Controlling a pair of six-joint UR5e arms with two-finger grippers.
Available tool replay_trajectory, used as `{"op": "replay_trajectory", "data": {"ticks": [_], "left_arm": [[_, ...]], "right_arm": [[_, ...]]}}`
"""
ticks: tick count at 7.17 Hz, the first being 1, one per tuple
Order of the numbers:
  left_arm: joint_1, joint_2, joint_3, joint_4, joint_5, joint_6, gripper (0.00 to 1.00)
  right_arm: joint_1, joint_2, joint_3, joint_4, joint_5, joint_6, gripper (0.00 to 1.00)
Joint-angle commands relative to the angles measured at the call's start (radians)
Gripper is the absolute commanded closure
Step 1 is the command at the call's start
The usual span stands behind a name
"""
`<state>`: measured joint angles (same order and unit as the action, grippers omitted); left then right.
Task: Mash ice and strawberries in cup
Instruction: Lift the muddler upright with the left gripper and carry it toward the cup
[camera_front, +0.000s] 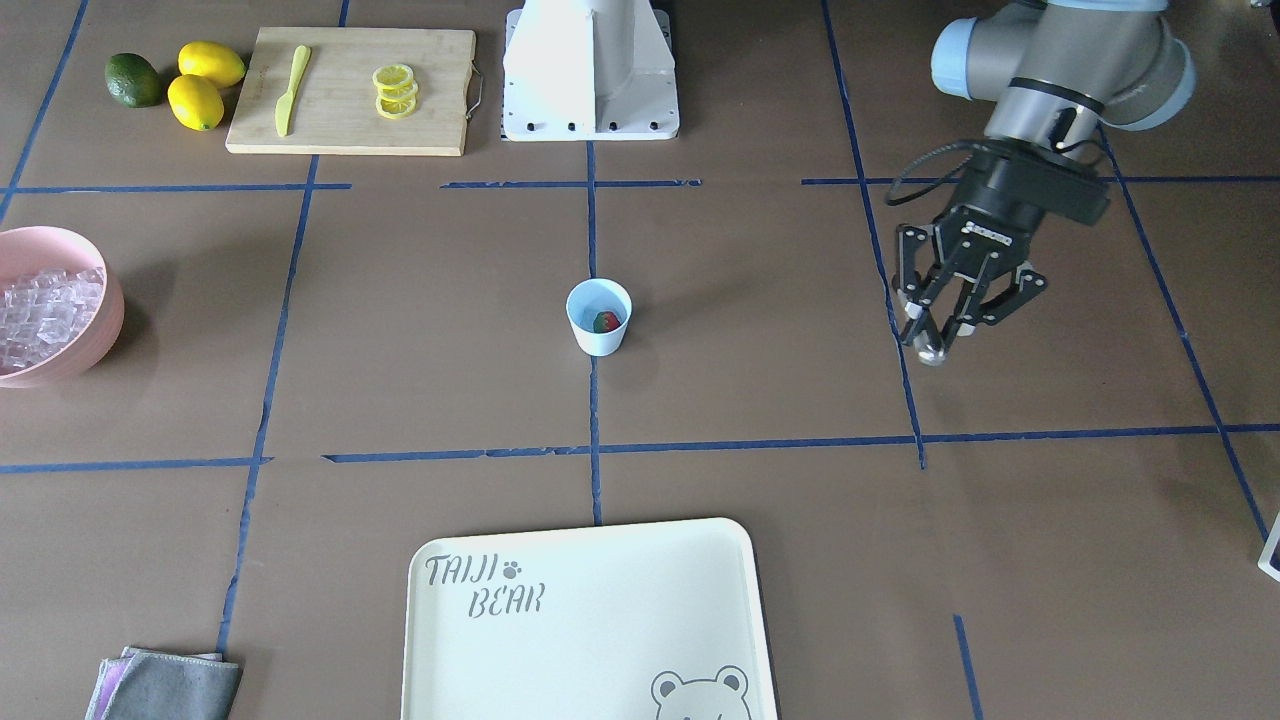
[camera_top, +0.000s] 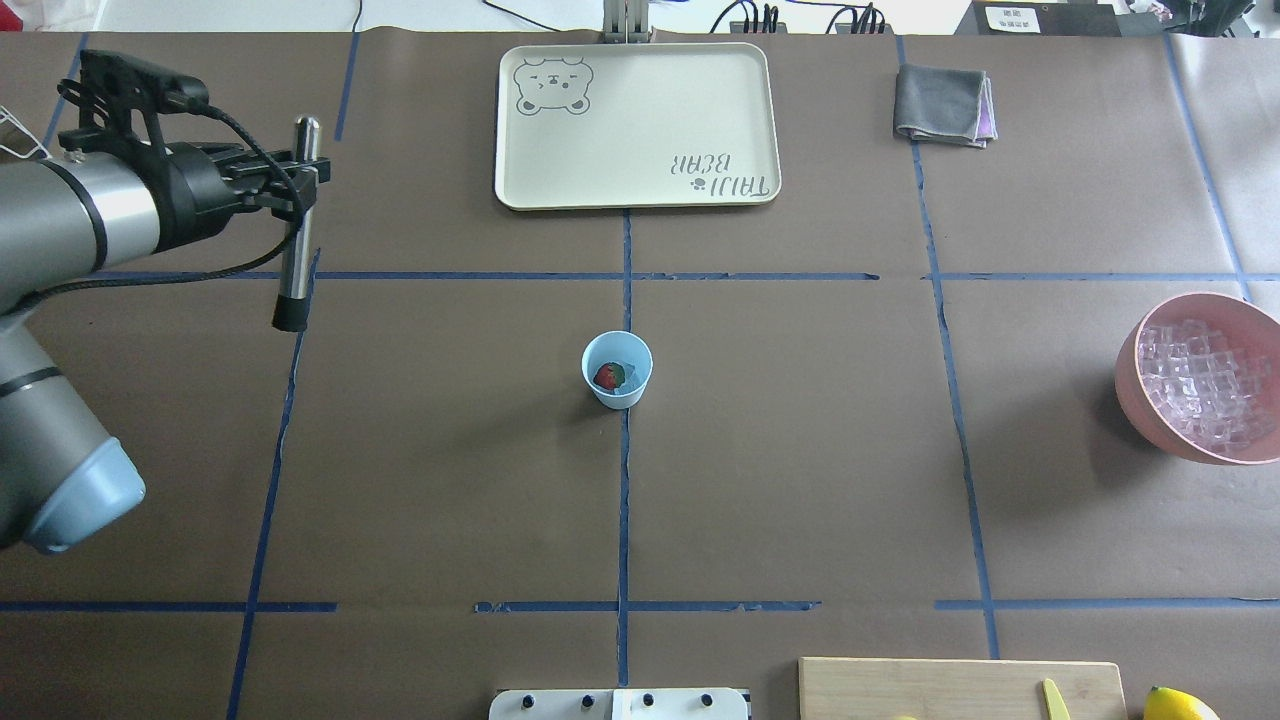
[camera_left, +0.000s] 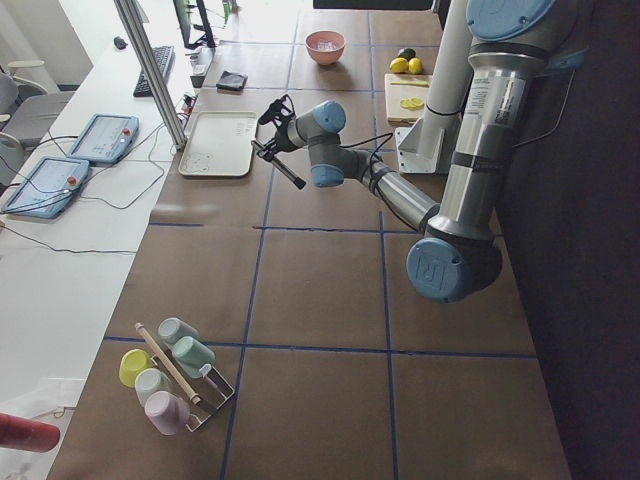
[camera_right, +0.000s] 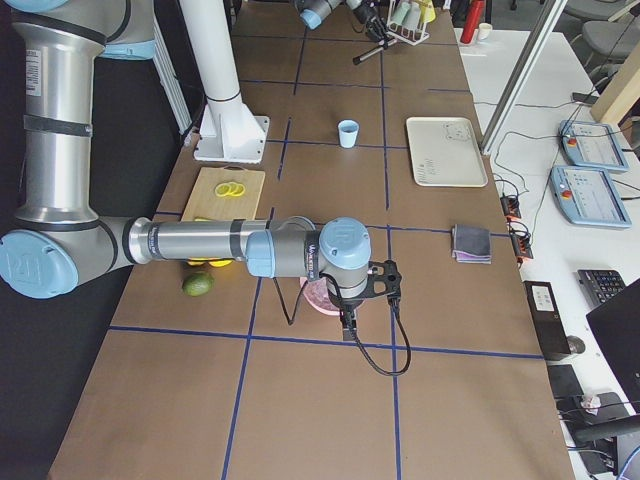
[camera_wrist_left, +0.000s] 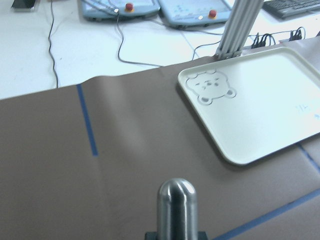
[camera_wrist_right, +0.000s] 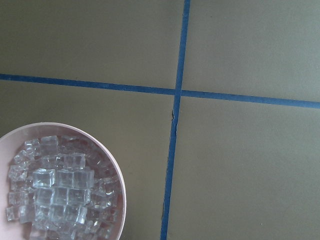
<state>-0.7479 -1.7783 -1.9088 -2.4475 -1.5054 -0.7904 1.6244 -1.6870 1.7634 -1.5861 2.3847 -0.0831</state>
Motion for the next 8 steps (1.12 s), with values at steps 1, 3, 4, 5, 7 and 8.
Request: {"op": "replay_trajectory", "data": {"ticks": [1,3,4,5,7,8], "left_arm": [[0.146,-0.021,-0.024,-0.199,0.250,0.005,1.00],[0.195,-0.023,-0.019,-0.409,0.313,0.105,1.00],[0.208,-0.024,0.016,-0.518,0.315,0.175,1.00],[0.250,-0.064,0.071,-0.615,0.389,0.192,1.00],[0.447,-0.241,0.134,-0.630,0.638,0.416,1.00],[0.449,-0.263,0.164,-0.630,0.648,0.434,1.00]], "right_arm": [[0.000,-0.002,0.001,0.000,0.001,0.000,0.01],[0.000,-0.002,0.001,0.000,-0.001,-0.001,0.01],[0.000,-0.002,0.002,0.000,0.001,-0.001,0.01],[0.000,-0.002,0.004,0.000,0.001,-0.001,0.01],[0.000,-0.004,0.002,0.000,-0.001,-0.001,0.01],[0.000,-0.005,0.002,0.000,-0.004,-0.001,0.01]]}}
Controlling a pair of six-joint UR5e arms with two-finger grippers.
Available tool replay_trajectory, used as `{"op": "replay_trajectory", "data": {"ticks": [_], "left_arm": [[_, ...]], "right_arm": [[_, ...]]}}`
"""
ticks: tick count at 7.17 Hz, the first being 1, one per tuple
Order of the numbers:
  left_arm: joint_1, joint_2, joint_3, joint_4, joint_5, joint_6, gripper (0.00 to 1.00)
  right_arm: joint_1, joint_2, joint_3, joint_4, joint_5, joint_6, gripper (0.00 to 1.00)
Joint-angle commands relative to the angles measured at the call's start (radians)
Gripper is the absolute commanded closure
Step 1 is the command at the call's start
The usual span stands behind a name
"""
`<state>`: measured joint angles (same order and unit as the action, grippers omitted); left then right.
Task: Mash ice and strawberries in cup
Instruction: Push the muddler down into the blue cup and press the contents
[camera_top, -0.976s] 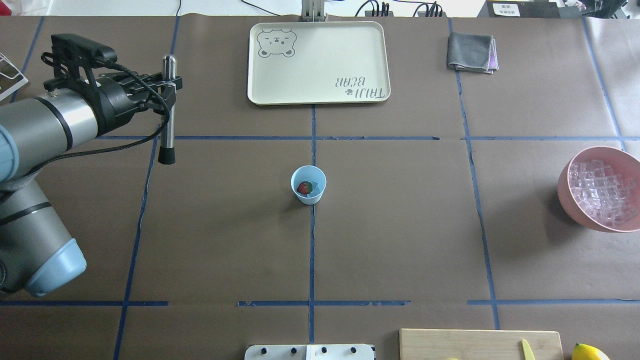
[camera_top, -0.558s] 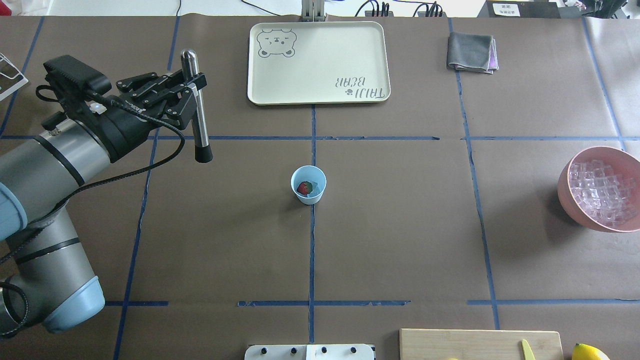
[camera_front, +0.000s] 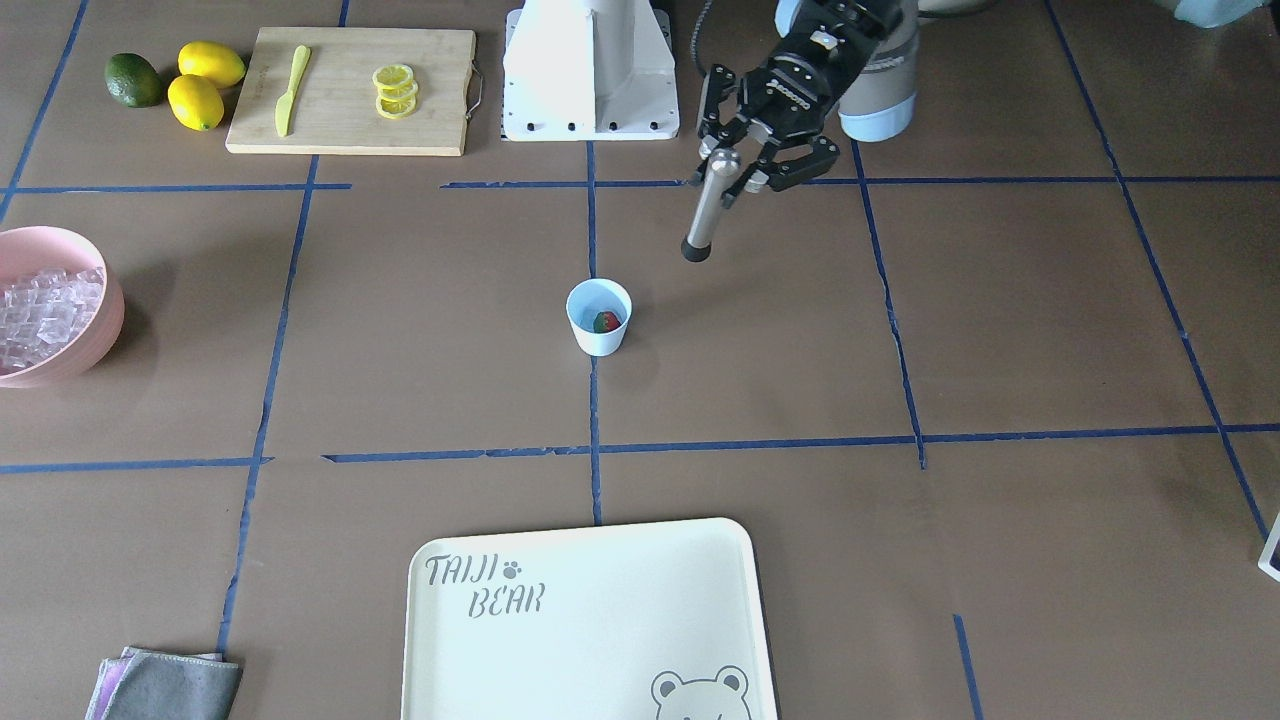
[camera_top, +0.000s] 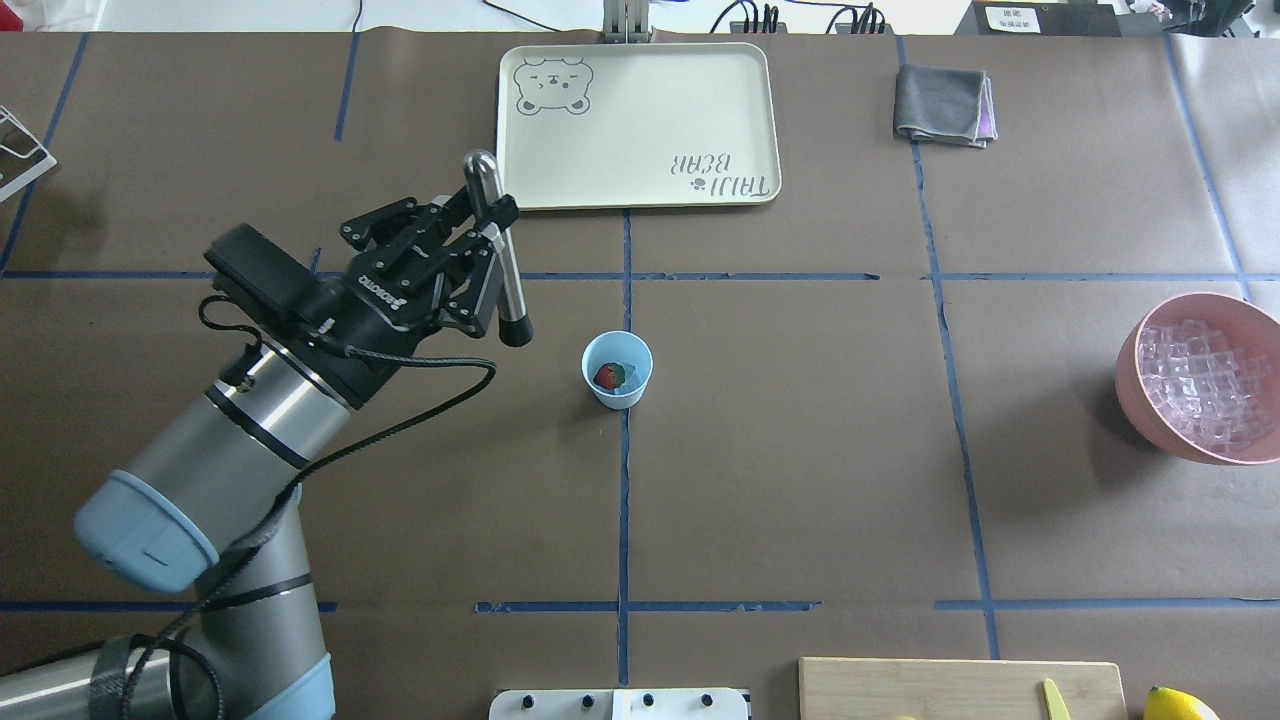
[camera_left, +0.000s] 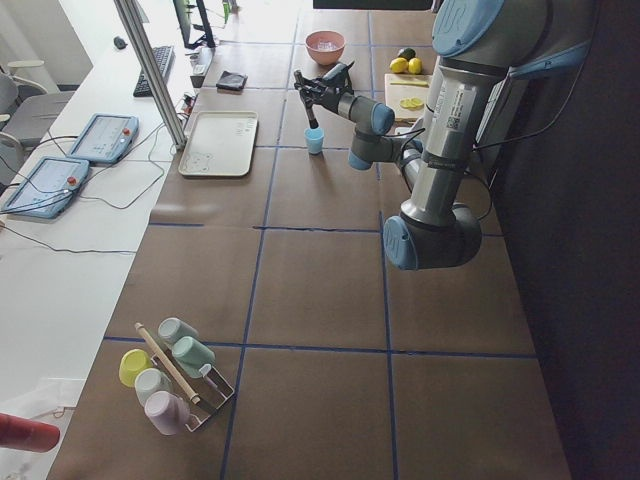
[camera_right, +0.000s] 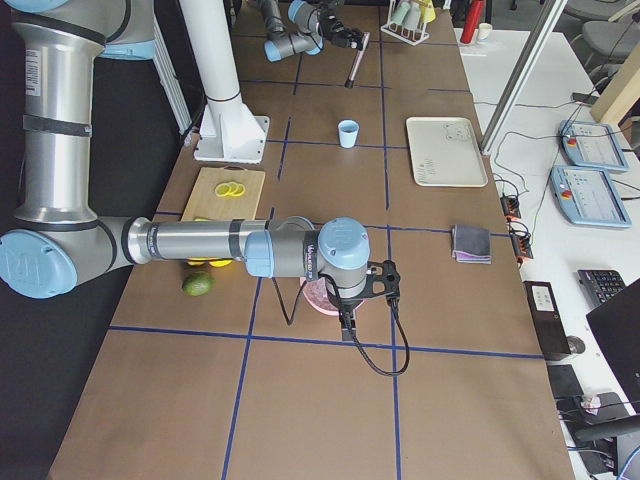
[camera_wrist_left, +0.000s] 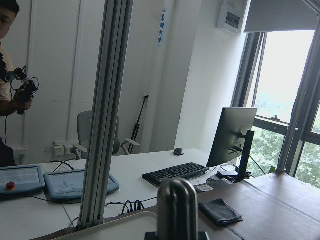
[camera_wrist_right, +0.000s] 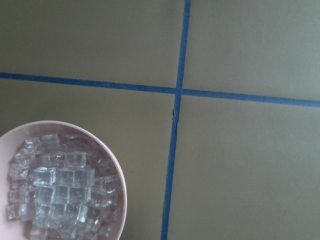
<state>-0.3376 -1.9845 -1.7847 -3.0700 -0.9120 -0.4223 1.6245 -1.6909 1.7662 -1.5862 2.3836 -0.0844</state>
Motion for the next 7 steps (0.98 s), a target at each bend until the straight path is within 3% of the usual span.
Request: {"op": "replay_trajectory", "data": {"ticks": [1,3,5,7], "left_arm": [[0.028,-0.056,0.050,-0.009,0.058,0.071,1.00],[0.028,-0.108,0.158,-0.067,0.059,0.068,1.00],[0.028,-0.213,0.334,-0.178,0.058,0.066,1.00],[0.031,-0.220,0.416,-0.257,0.053,0.053,1.00]], "right_arm": [[0.000,-0.001,-0.002,0.000,-0.004,0.000,0.01],[0.000,-0.003,-0.004,-0.001,-0.003,0.000,0.01],[0.000,-0.003,-0.005,-0.001,-0.003,0.000,0.01],[0.000,-0.001,-0.005,-0.002,-0.003,0.000,0.01]]}}
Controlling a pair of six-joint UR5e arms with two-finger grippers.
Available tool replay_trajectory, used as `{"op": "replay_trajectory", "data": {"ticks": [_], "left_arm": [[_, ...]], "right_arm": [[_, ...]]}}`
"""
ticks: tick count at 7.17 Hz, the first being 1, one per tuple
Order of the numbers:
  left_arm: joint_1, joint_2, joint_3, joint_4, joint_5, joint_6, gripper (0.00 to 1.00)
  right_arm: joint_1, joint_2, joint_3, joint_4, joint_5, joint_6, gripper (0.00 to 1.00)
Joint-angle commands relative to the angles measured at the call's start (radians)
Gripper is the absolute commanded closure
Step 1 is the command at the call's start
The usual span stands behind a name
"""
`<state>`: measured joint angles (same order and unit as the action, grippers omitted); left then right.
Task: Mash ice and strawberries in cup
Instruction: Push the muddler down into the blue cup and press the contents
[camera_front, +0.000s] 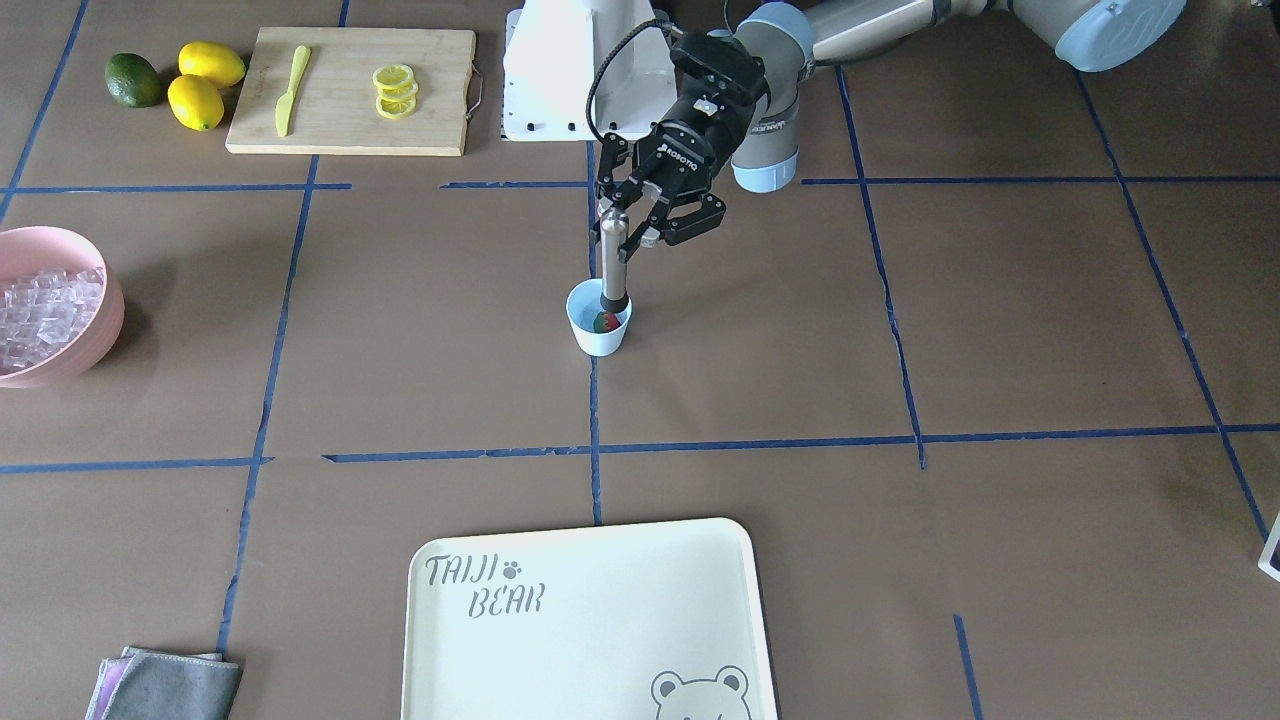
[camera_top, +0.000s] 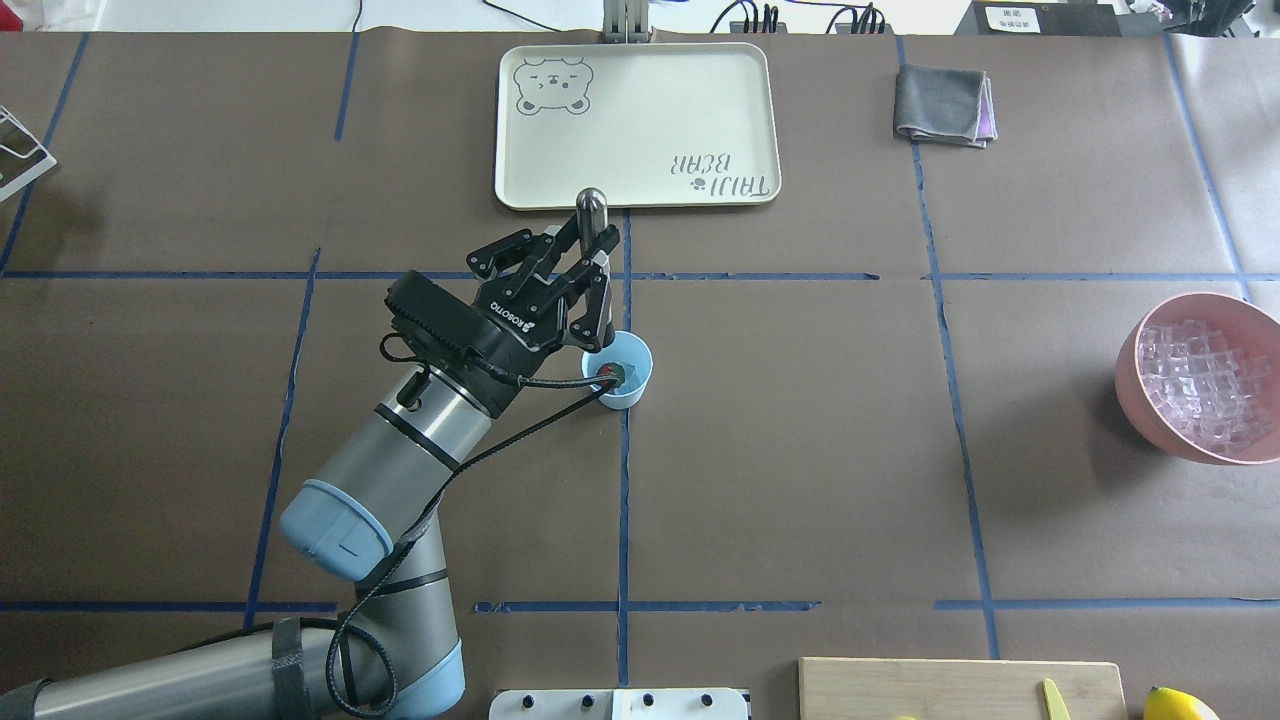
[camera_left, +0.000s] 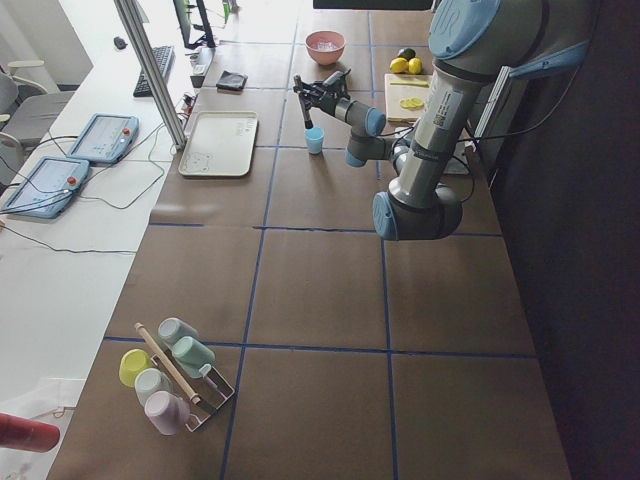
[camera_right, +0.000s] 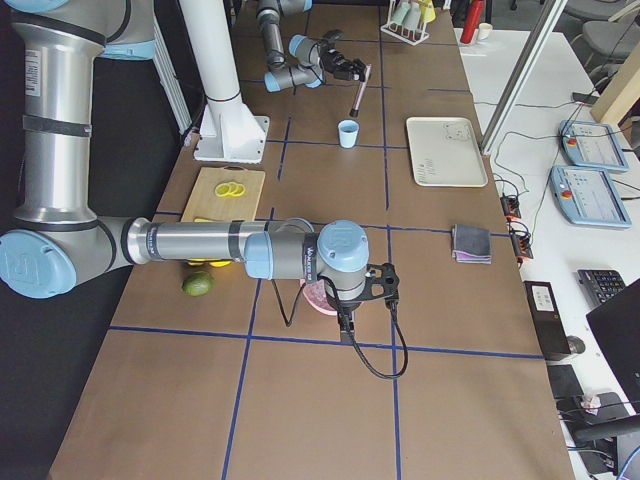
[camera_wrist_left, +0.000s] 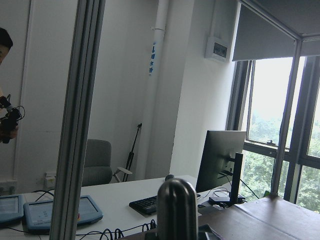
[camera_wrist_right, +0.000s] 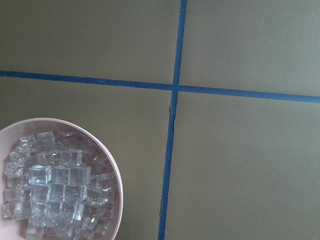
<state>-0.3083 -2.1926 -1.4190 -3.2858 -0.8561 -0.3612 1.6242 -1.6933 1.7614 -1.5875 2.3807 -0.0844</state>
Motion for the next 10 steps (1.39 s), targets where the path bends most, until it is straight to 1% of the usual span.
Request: {"op": "replay_trajectory", "data": {"ticks": [1,3,6,10], "left_arm": [[0.005,-0.019,0.052,-0.051,-0.003,-0.022,1.00],[0.034,-0.025,0.052,-0.054,0.000,-0.033,1.00],[0.037,-0.024,0.066,-0.052,-0.001,-0.035,1.00],[0.038,-0.026,0.127,-0.061,0.002,-0.039,1.00]], "right_arm": [[0.000,0.000,0.000,0.000,0.000,0.000,0.01],[0.000,0.000,0.000,0.000,0.000,0.000,0.01],[0.000,0.000,-0.002,0.000,-0.002,0.000,0.01],[-0.001,0.000,-0.006,0.000,-0.002,-0.002,0.01]]}}
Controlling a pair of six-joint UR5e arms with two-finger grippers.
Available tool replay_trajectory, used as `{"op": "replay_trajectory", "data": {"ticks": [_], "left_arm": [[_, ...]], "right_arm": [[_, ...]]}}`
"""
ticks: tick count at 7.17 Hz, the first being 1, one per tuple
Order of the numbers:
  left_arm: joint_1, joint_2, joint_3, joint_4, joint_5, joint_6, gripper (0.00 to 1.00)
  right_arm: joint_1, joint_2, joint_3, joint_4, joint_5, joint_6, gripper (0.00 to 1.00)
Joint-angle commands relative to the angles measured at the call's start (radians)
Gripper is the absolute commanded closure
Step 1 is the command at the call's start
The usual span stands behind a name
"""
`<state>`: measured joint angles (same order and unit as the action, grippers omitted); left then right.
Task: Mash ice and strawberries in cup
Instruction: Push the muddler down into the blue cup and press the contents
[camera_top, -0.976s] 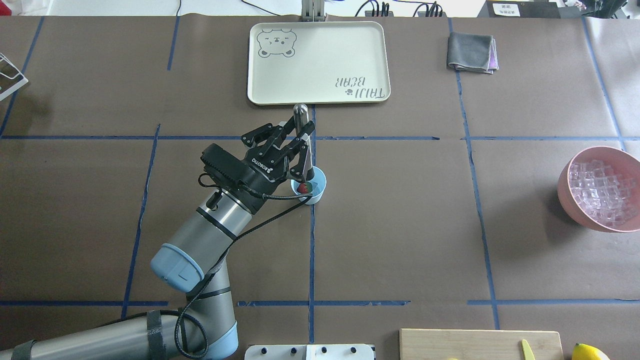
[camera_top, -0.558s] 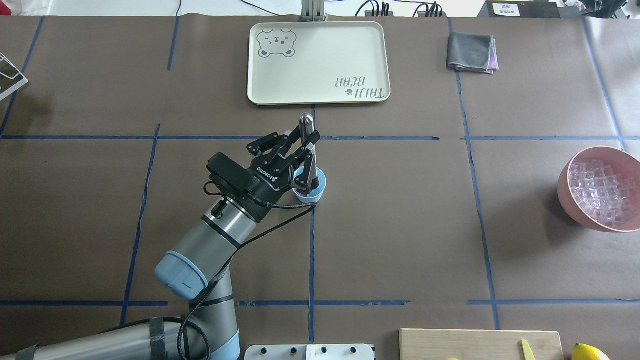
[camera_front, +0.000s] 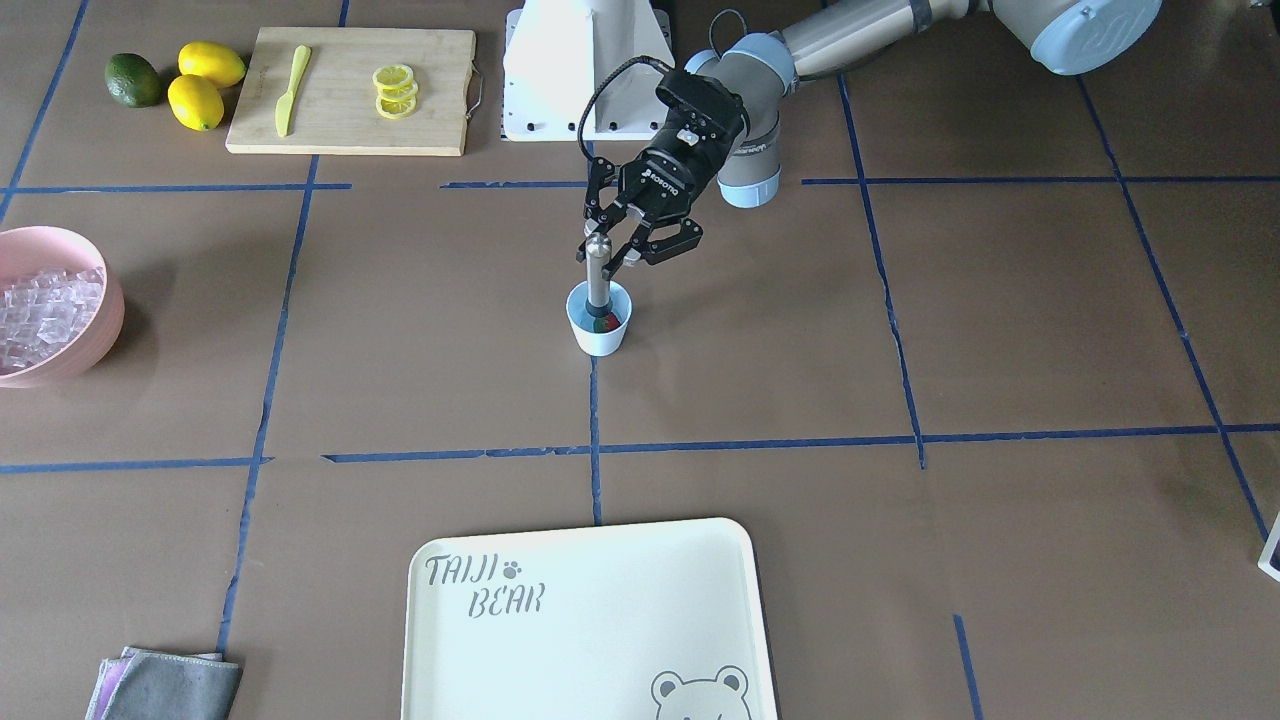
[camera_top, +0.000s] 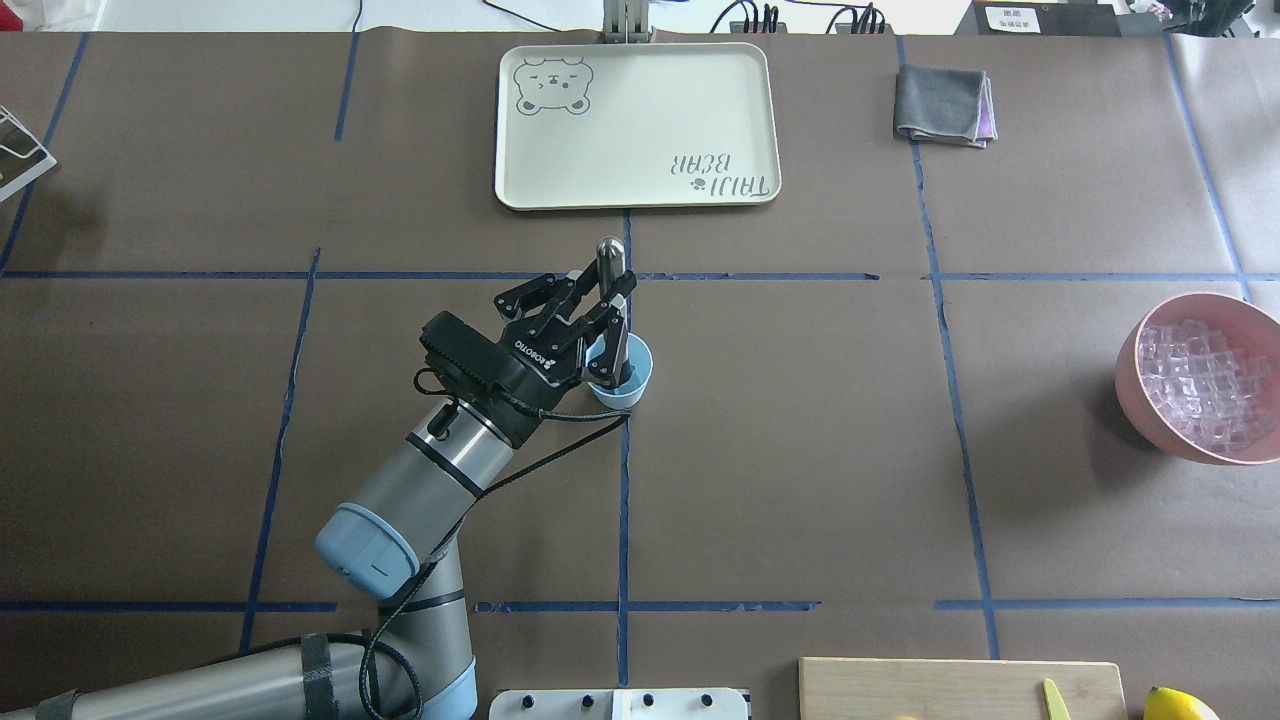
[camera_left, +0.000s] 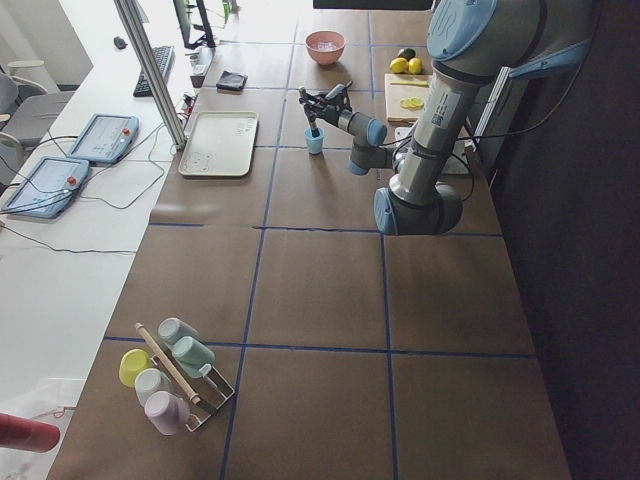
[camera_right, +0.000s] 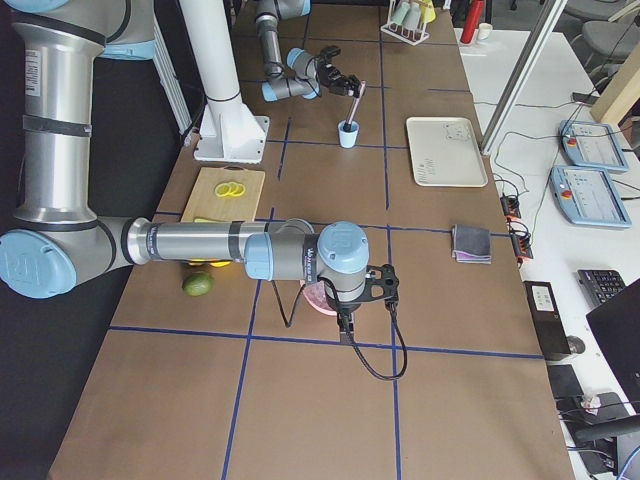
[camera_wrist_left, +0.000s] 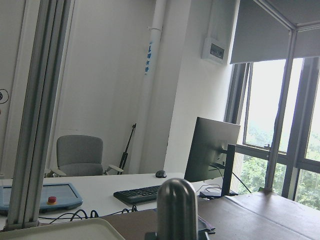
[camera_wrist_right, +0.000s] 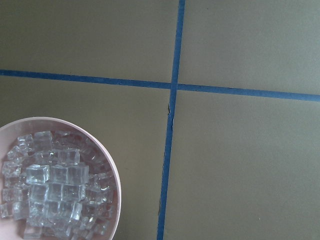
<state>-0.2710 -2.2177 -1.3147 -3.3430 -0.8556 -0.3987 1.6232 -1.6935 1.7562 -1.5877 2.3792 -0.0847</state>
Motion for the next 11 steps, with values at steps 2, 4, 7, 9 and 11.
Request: {"op": "replay_trajectory", "data": {"ticks": [2,4,7,9,11], "left_arm": [[0.010,0.000,0.044,-0.004,0.003,-0.043,1.00],[0.009,-0.002,0.038,-0.001,0.001,-0.043,1.00],[0.003,-0.004,-0.084,0.028,0.000,-0.034,1.00],[-0.002,0.009,-0.238,0.156,-0.003,-0.034,1.00],[-0.026,0.030,-0.363,0.261,-0.009,-0.035,1.00]], "right_arm": [[0.000,0.000,-0.001,0.000,0.000,-0.001,0.01],[0.000,0.000,-0.001,0.000,-0.002,-0.001,0.01],[0.000,0.002,-0.006,0.000,-0.002,-0.001,0.01],[0.000,-0.003,-0.007,0.002,0.000,-0.001,0.01],[0.000,-0.006,-0.007,0.002,0.000,-0.001,0.01]]}}
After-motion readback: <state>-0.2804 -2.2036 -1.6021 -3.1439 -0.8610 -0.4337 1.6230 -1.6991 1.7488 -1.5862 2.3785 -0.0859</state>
